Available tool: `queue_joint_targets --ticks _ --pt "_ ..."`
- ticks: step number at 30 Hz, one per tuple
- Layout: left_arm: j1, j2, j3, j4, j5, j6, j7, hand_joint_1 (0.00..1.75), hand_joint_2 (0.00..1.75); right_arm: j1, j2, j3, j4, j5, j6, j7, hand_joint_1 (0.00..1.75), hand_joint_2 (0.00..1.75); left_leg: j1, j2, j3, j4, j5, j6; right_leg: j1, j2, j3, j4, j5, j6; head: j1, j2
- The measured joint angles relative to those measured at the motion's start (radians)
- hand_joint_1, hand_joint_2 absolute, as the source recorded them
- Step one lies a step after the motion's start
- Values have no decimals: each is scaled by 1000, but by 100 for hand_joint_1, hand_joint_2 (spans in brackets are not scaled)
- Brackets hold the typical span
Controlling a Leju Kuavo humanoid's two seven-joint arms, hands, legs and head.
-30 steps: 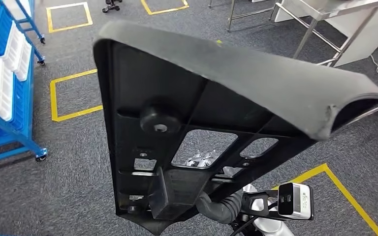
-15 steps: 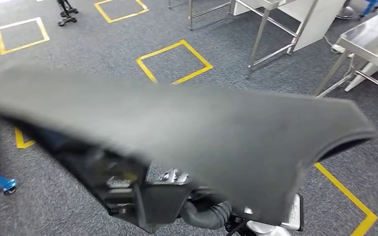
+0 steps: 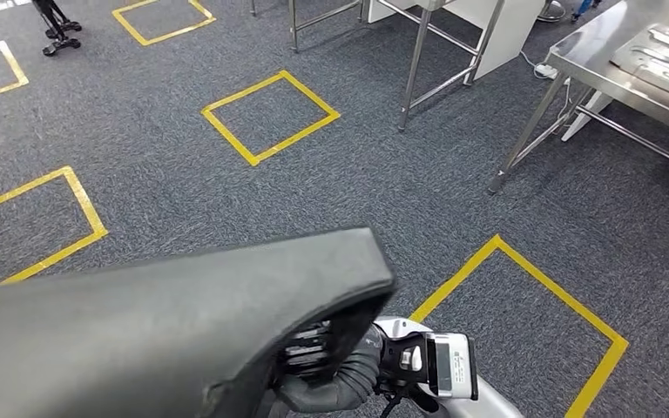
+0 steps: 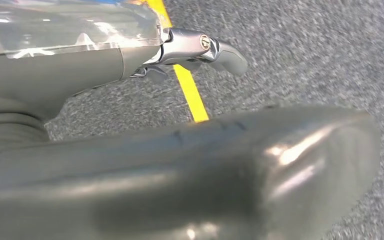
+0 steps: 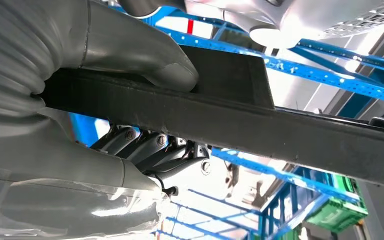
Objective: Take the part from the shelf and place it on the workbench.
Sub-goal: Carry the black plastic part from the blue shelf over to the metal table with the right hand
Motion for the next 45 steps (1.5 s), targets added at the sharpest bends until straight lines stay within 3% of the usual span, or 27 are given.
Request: queue_joint_targets --ticks 2,4,6,8,10,11,12,13,15,17,19,21,22,24,26,27,29,31,33,35,37,39,41,42,43,45 --pt "-1 -1 0 0 3 0 2 0 0 -12 -1 4 5 0 -7 2 161 175 -4 17 5 -1 -5 -10 10 -15 23 -52 6 -11 0 0" --pt "-3 -2 0 0 9 -2 7 0 0 -21 -3 8 12 -3 -17 3 161 175 -6 32 10 -3 -9 -21 9 9 22 -58 9 -19 0 0" --pt "-6 -3 0 -1 15 -3 12 0 0 -30 -5 11 18 -8 -24 3 161 175 -2 2 5 21 -29 -29 3 27 28 -68 15 -29 -1 0" --pt "-6 -4 0 -1 19 -2 15 0 0 -39 -6 13 23 -15 -29 3 161 175 1 -49 -41 124 -85 -34 -1 45 31 -72 18 -37 -3 0" --pt "-3 -5 1 -1 19 -2 16 0 0 -43 -6 15 30 -22 -34 3 161 175 1 -65 -107 251 -136 -38 -1 67 30 -70 18 -41 -3 0" --pt "-1 -6 1 -1 19 -2 16 0 0 -43 -7 16 35 -25 -36 3 161 175 2 -66 -123 278 -134 -39 -1 80 30 -68 17 -41 -3 0" --pt "1 -7 1 -1 18 -2 17 0 0 -42 -8 16 39 -27 -39 2 161 175 3 -66 -123 267 -114 -40 -2 93 30 -66 17 -40 -3 0" --pt "2 -8 0 -1 18 -2 17 0 0 -42 -9 17 42 -29 -43 1 161 175 4 -70 -106 219 -77 -40 -3 107 30 -63 15 -38 -3 0" --pt "4 -8 0 -1 17 -1 17 0 0 -42 -12 15 48 -34 -52 -3 161 175 9 -104 -53 88 -14 -39 -4 131 26 -52 10 -29 -3 0" --pt "4 -9 0 -1 17 -1 18 0 0 -36 -14 10 52 -37 -60 -6 161 175 10 -131 -26 23 2 -32 -5 151 17 -44 8 -17 -3 0" --pt "1 -10 0 -1 17 -1 19 0 0 -24 -17 -1 53 -37 -66 -11 161 175 8 -119 -23 18 1 -18 -7 169 11 -45 12 -5 -3 0" --pt "-1 -12 1 -1 18 0 20 0 0 -11 -21 -14 53 -38 -65 -18 161 175 10 -98 -19 11 4 -4 -5 148 3 -29 0 5 -1 0" --pt "0 -13 1 -1 19 1 20 0 0 -8 -22 -21 53 -38 -62 -20 161 175 10 -87 -18 8 6 3 -5 122 -13 5 -20 10 1 0" --pt "4 -13 2 -1 19 3 21 0 0 -1 -24 -31 53 -38 -56 -21 161 175 6 -64 -17 8 4 12 -7 70 -72 122 -79 18 5 0" --pt "6 -13 3 -1 19 6 22 0 0 9 -26 -37 53 -38 -53 -21 161 175 3 -40 -17 8 1 14 -10 53 -127 226 -111 23 6 0" --pt "6 -13 3 -1 19 7 23 0 0 14 -27 -39 53 -38 -52 -21 161 175 3 -29 -15 8 0 14 -11 50 -133 234 -102 23 6 0" --pt "4 -14 4 -1 19 11 23 0 0 17 -28 -43 53 -38 -50 -22 161 175 2 -9 -8 8 -6 11 -9 33 -84 137 -39 17 6 0" --pt "4 -16 4 -1 20 13 22 0 0 16 -28 -48 51 -38 -47 -24 161 175 -1 9 2 8 -13 3 2 -10 -15 5 8 4 6 0" --pt "4 -18 5 -1 23 13 20 0 0 15 -28 -55 47 -38 -44 -28 161 175 -5 28 8 6 -19 -7 12 -27 8 -45 10 -7 5 0" --pt "1 -18 6 -1 27 13 16 0 0 16 -29 -63 43 -40 -39 -33 161 175 -7 44 15 2 -25 -17 10 -2 9 -53 13 -16 5 0" --pt "0 -18 8 -1 31 14 12 0 0 17 -29 -71 37 -46 -35 -37 161 175 -6 12 11 30 -48 -25 2 20 18 -64 18 -26 4 0" --pt "2 -19 12 -2 34 15 10 0 0 21 -28 -78 34 -57 -33 -39 161 175 -3 -42 -34 131 -103 -30 -3 40 24 -69 19 -34 3 0" --pt "6 -19 15 -2 35 16 9 0 0 30 -28 -87 33 -66 -32 -39 161 175 -2 -61 -98 250 -145 -33 -2 64 24 -67 18 -38 3 0" --pt "7 -19 15 -2 35 16 9 0 0 34 -28 -92 33 -69 -32 -39 161 175 -1 -63 -115 272 -140 -34 -2 78 25 -66 17 -38 3 0" --pt "9 -20 15 -2 35 16 9 0 0 37 -28 -96 33 -72 -32 -39 161 175 -1 -65 -115 258 -115 -34 -2 93 25 -64 16 -37 3 0" --pt "10 -20 16 -1 35 13 8 0 0 38 -28 -104 33 -75 -30 -39 161 175 3 -92 -76 142 -37 -32 -4 120 26 -57 12 -32 3 0"
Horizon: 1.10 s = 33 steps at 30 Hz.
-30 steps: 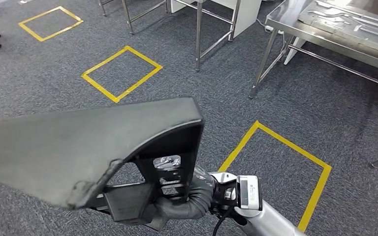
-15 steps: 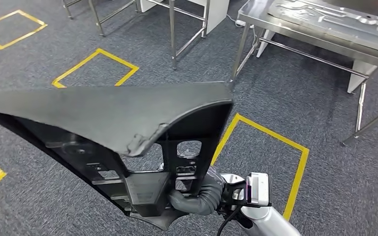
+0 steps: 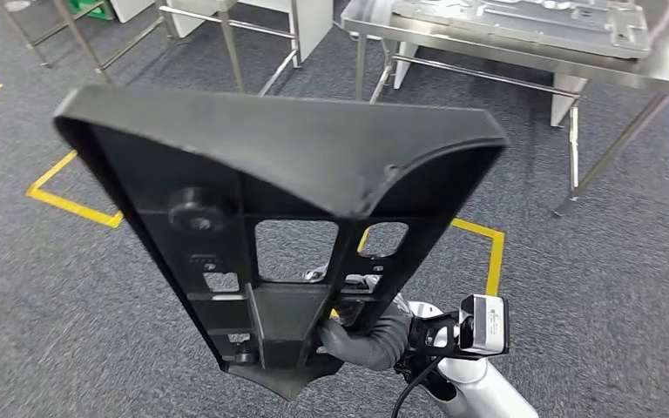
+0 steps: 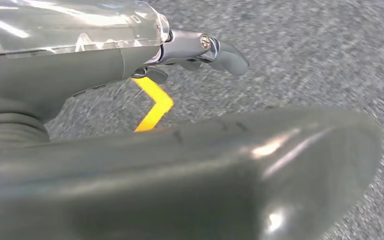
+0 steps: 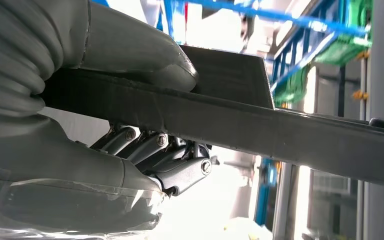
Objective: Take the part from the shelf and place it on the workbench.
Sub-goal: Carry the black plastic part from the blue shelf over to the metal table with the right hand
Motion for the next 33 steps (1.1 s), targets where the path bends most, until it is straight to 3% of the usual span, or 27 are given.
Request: queue_joint_targets --ticks 2,3,5,7,9,11,12,13,14,15,17,19,21,23,25,26,27,28,29,31,33 --pt "0 0 0 0 -2 -3 -3 0 0 0 0 -5 0 -2 1 0 161 175 3 -39 39 -102 39 5 0 21 -6 9 -4 10 0 0" --pt "-1 0 0 0 -3 -4 -4 0 0 0 0 -7 0 -2 1 0 161 175 2 -49 47 -121 40 9 -1 31 -10 11 -3 16 0 0" --pt "-6 -1 0 0 -5 -5 -6 0 0 1 0 -10 0 -2 1 0 161 175 1 -35 50 -126 40 19 -2 46 -15 9 0 28 0 0" --pt "-8 -3 0 0 -5 -7 -7 0 0 1 0 -15 0 -3 1 0 161 175 3 -14 56 -134 44 33 0 11 -23 28 -13 40 4 0" --pt "-6 -3 0 0 -5 -11 -7 0 0 -1 -1 -19 -1 -3 1 0 161 175 3 10 61 -140 45 44 -1 -47 -67 118 -62 52 9 0" --pt "-3 -3 1 0 -4 -15 -8 0 0 0 -1 -20 1 -3 2 0 161 175 1 33 61 -140 43 49 -7 -66 -133 244 -113 60 11 0" --pt "-2 -4 1 0 -4 -16 -7 0 0 1 -2 -21 2 -3 2 0 161 175 1 44 62 -140 41 49 -9 -68 -153 278 -117 62 11 0" --pt "-2 -4 1 0 -4 -18 -7 0 0 2 -2 -21 2 -3 4 1 161 175 1 56 63 -140 40 48 -11 -71 -152 273 -102 64 11 0" --pt "-3 -4 1 0 -3 -19 -6 0 0 2 -2 -21 3 -3 5 1 161 175 1 67 66 -140 38 46 -12 -75 -131 232 -73 63 11 0" --pt "-4 -5 1 0 -3 -20 -4 0 0 2 -2 -22 3 -3 6 1 161 175 0 77 70 -140 35 43 -11 -87 -94 163 -38 60 11 0" --pt "-5 -6 1 0 -3 -22 -3 0 0 0 -2 -23 3 -3 7 1 161 175 -4 94 77 -140 29 35 -1 -122 -30 41 0 47 11 0" --pt "-6 -7 1 0 -3 -27 -2 0 0 0 -2 -23 3 -4 9 2 161 175 -8 110 82 -141 24 24 9 -132 -14 4 1 33 11 0" --pt "-8 -8 1 0 -2 -35 0 0 0 1 -2 -24 3 -4 11 4 161 175 -7 122 89 -144 19 12 7 -109 -12 -3 6 22 10 0" --pt "-9 -8 1 0 -3 -39 2 0 0 1 -1 -24 3 -3 13 3 161 175 -4 92 79 -110 -7 3 0 -91 -4 -16 12 11 9 0" --pt "-7 -8 1 0 -5 -41 4 0 0 3 0 -23 6 -1 12 2 161 175 -1 45 26 1 -65 -3 -3 -73 -1 -21 15 3 6 0" --pt "-6 -8 1 0 -5 -43 5 0 0 5 0 -23 9 1 12 3 161 175 -1 33 -8 68 -91 -5 -3 -62 -1 -20 14 1 5 0" --pt "-5 -8 0 0 -5 -44 6 0 0 9 0 -22 12 2 11 3 161 175 -1 29 -35 115 -102 -6 -2 -49 -1 -19 14 1 5 0" --pt "-3 -9 0 0 -6 -45 6 0 0 11 0 -22 16 3 11 3 161 175 -1 27 -46 130 -93 -7 -2 -36 -1 -16 13 0 5 0" --pt "-2 -9 0 0 -6 -46 7 0 0 14 0 -22 18 4 11 3 161 175 -1 25 -40 105 -66 -7 -2 -23 -1 -13 12 1 5 0" --pt "-1 -9 0 0 -6 -47 7 0 0 15 0 -22 20 4 11 1 161 175 1 -3 10 -20 7 -3 -3 1 -1 -5 7 7 5 0" --pt "-1 -9 0 0 -9 -48 8 0 0 16 0 -22 20 12 8 -2 161 175 2 -36 49 -115 39 6 -3 18 -6 4 3 16 6 0"
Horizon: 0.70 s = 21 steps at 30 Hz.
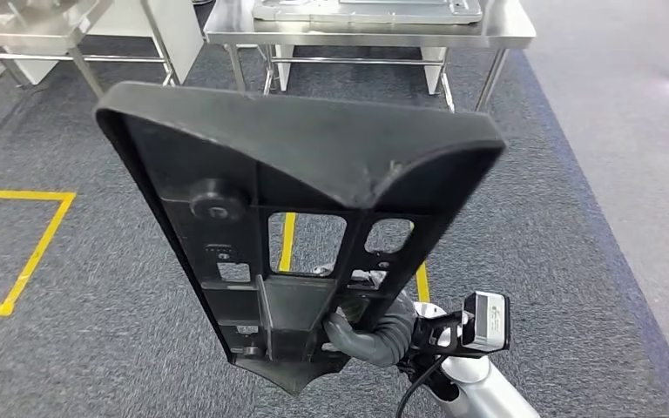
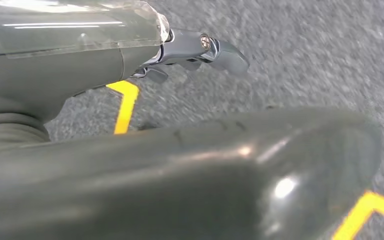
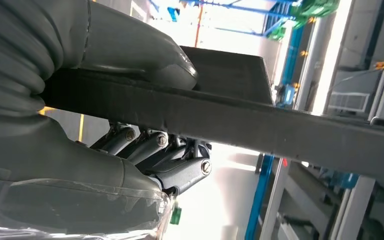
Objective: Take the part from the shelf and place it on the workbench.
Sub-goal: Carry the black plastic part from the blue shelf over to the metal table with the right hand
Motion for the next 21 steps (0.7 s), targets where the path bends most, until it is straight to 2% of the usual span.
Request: queue_joint_targets --ticks 1,3,5,7,9,10,11,12,13,14,15,16,19,20,21 --pt "-1 0 0 0 -3 -2 1 0 0 2 0 0 0 7 -3 -4 161 175 -1 -8 5 -13 -2 6 -1 6 -3 1 0 6 0 0" --pt "-5 -1 0 0 -9 -8 2 0 0 8 -1 -2 1 26 -10 -14 161 175 -2 3 8 -19 2 20 -3 14 -6 -1 2 18 0 0" --pt "-6 -3 0 0 -13 -16 3 0 0 11 -1 -5 2 38 -12 -20 161 175 1 15 13 -28 9 33 -1 -16 -16 23 -15 29 4 0" --pt "-2 -4 0 0 -15 -21 3 0 0 11 -2 -8 2 43 -13 -22 161 175 1 28 16 -33 10 42 -2 -65 -65 125 -72 39 9 0" --pt "1 -4 0 0 -16 -21 3 0 0 12 -2 -9 4 45 -13 -24 161 175 0 40 15 -33 8 45 -7 -84 -130 251 -121 46 11 0" --pt "1 -4 0 0 -16 -21 3 0 0 13 -2 -10 5 46 -13 -25 161 175 -1 44 16 -33 5 45 -10 -86 -146 280 -122 48 11 0" --pt "1 -4 0 0 -17 -22 3 0 0 13 -2 -10 6 46 -13 -25 161 175 -1 48 19 -33 2 43 -11 -88 -138 265 -102 48 11 0" --pt "1 -4 0 0 -17 -23 3 0 0 12 -1 -11 6 46 -13 -26 161 175 -1 50 23 -33 -3 41 -12 -89 -112 214 -68 47 11 0" --pt "0 -4 0 0 -17 -24 2 0 0 12 -1 -12 6 46 -13 -26 161 175 0 52 29 -33 -7 38 -12 -93 -73 141 -34 44 11 0" --pt "-1 -4 0 0 -17 -25 2 0 0 10 -1 -14 6 47 -13 -26 161 175 -3 54 34 -33 -12 33 -9 -96 -35 70 -11 40 11 0" --pt "-2 -4 0 0 -17 -26 1 0 0 8 -1 -16 6 47 -13 -27 161 175 -4 55 37 -33 -17 28 -6 -99 -11 23 -3 34 11 0" --pt "-2 -4 0 0 -17 -26 1 0 0 6 -1 -17 6 47 -13 -27 161 175 -6 56 40 -35 -21 22 -3 -101 2 -2 -6 27 11 0" --pt "-5 -4 -1 0 -17 -27 0 0 0 4 0 -18 4 47 -13 -28 161 175 -6 62 57 -42 -32 4 -2 -95 19 -16 -17 8 10 0" --pt "-6 -4 -1 0 -17 -27 -1 0 0 3 1 -19 2 47 -13 -28 161 175 -5 63 57 -28 -39 0 -4 -93 32 -23 -20 1 9 0" --pt "-7 -3 -1 -1 -17 -27 -1 0 0 1 2 -19 1 47 -13 -28 161 175 -4 63 42 10 -55 -3 -5 -93 45 -29 -24 -5 7 0"
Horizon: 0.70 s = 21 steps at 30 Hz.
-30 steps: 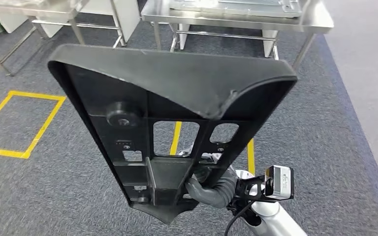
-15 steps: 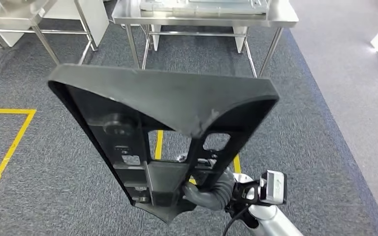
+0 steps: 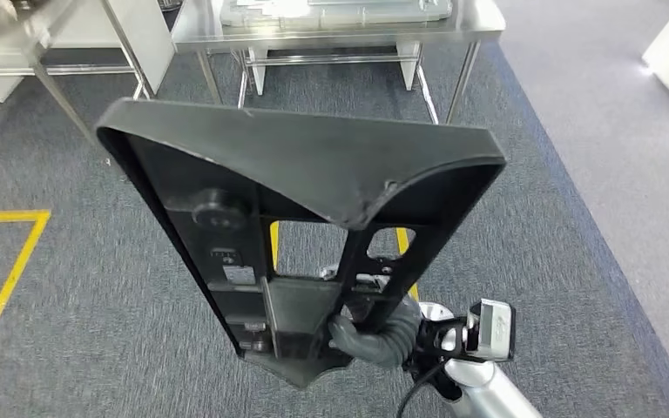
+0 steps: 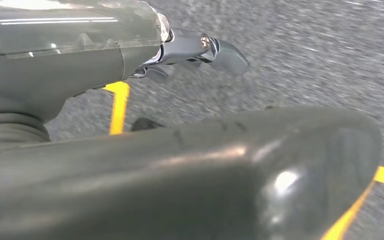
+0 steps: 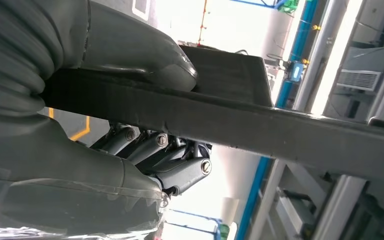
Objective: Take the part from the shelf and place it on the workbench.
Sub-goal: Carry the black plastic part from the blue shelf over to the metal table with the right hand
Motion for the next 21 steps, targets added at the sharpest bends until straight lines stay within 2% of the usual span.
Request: queue_joint_targets --ticks 1,3,4,5,6,7,8,9,10,12,14,16,18,19,20,21 --pt "0 0 0 0 0 0 0 0 0 -1 1 0 -1 0 0 0 161 175 1 -1 -33 62 -20 -1 0 0 12 -3 -6 -5 -2 0" --pt "2 1 0 0 1 0 0 0 0 5 1 0 -3 6 -2 0 161 175 1 -1 -130 205 -56 -4 4 1 29 -4 -23 -12 -4 0" --pt "4 1 0 0 1 0 0 0 0 12 1 2 -5 12 -7 0 161 175 1 -1 -166 245 -52 -4 6 3 39 -4 -32 -13 -4 0" --pt "6 1 0 0 2 0 0 0 0 20 1 3 -9 18 -13 0 161 175 1 -1 -184 244 -25 -4 7 6 52 -4 -43 -13 -4 0" --pt "9 1 0 0 3 0 0 0 0 27 1 6 -14 22 -20 0 161 175 1 -1 -182 203 21 -1 8 9 68 -4 -55 -12 -5 0" --pt "12 1 0 0 3 0 0 0 0 31 1 8 -18 25 -26 0 161 175 1 -2 -167 135 75 2 9 12 83 -4 -69 -10 -5 0" --pt "15 2 0 1 4 0 -1 0 0 34 1 11 -22 26 -30 0 161 175 -3 -2 -148 77 112 6 10 14 96 -4 -82 -6 -4 0" --pt "15 3 0 2 4 -1 -1 0 0 35 1 13 -25 27 -34 0 161 175 -6 -3 -127 26 128 12 10 16 105 -4 -93 0 -3 0" --pt "15 3 0 3 4 -1 -2 0 0 36 0 15 -28 26 -36 -1 161 175 -10 -3 -114 0 126 17 10 16 110 -5 -102 6 -2 0" --pt "10 4 0 4 4 -3 -3 0 0 37 -1 19 -34 24 -39 -2 161 175 -14 -5 -96 -19 100 31 8 17 114 6 -102 20 -1 0" --pt "8 5 0 3 3 -5 -3 0 0 37 -2 21 -41 22 -40 -3 161 175 -12 -6 -73 -30 85 46 5 13 85 69 -80 32 1 0" --pt "9 6 0 3 3 -6 -3 0 0 37 -3 23 -45 20 -41 -3 161 175 -9 -6 -41 -43 69 54 2 9 6 184 -71 43 3 0" --pt "9 5 0 3 4 -6 -3 0 0 40 -5 25 -45 19 -45 -3 161 175 -9 -8 -11 -48 47 57 -2 8 -87 278 -115 50 4 0" --pt "9 5 0 3 4 -6 -3 0 0 41 -6 27 -45 19 -47 -3 161 175 -9 -10 7 -49 34 55 -3 7 -124 296 -141 51 4 0" --pt "9 5 0 3 4 -6 -3 0 0 42 -8 29 -45 19 -49 -3 161 175 -8 -12 25 -49 20 54 -4 6 -147 289 -155 52 4 0" --pt "10 5 0 3 4 -6 -3 0 0 43 -8 30 -45 19 -50 -3 161 175 -8 -13 46 -49 5 51 -5 5 -157 257 -145 51 4 0"
